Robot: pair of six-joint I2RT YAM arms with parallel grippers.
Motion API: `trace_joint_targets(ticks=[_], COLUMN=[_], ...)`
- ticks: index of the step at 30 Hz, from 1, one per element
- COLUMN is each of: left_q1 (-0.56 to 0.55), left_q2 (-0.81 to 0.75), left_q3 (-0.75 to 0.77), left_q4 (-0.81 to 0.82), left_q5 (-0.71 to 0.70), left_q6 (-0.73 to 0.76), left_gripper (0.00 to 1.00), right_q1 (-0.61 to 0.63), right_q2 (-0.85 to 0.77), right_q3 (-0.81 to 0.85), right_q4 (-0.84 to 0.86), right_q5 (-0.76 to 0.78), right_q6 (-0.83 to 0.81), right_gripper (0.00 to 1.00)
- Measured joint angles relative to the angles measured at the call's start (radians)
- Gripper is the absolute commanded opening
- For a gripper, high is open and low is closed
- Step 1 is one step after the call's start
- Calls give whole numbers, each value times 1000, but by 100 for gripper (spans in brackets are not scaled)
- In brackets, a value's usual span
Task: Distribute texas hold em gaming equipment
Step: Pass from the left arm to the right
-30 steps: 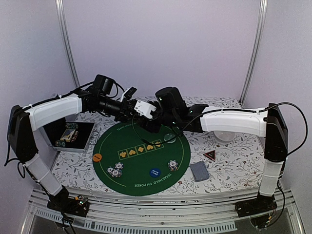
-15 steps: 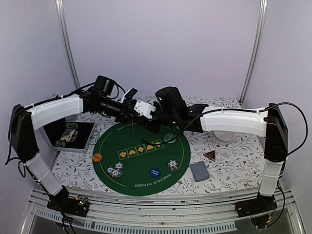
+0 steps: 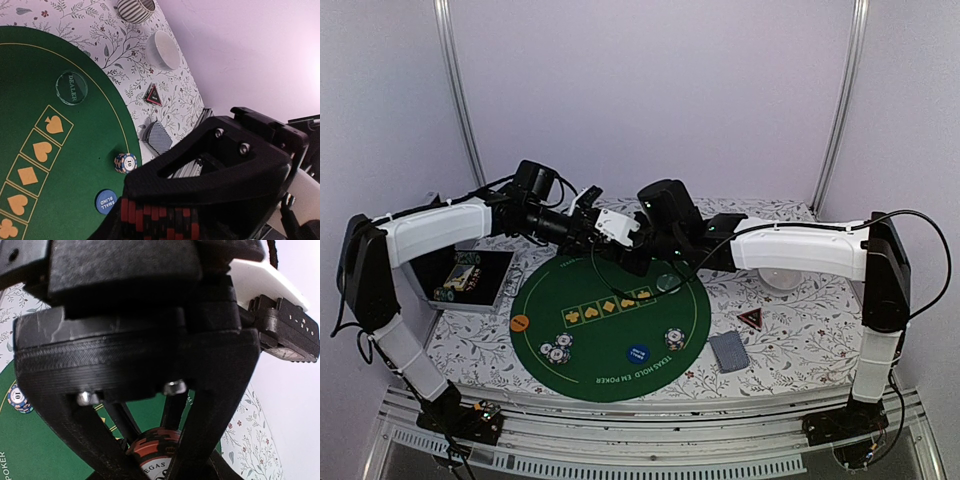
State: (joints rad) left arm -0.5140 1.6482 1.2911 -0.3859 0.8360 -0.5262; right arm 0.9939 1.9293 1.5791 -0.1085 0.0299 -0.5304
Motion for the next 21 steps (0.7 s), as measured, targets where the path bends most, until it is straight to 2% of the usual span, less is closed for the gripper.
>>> trace_joint_targets(ticks=[4, 21], left_q1=[2, 42], left_q2=[0, 0], left_q3=[-16, -67], left_q4=[25, 74], left_q5=[13, 35], left_q6=[-13, -13], left_gripper=[44, 63], right_q1=[0, 0], right_q2=[0, 0], right_q3=[0, 0], right_q4=[-8, -55], right_q5=[-10, -39], right_q6=[7, 19], right_gripper=[2, 2])
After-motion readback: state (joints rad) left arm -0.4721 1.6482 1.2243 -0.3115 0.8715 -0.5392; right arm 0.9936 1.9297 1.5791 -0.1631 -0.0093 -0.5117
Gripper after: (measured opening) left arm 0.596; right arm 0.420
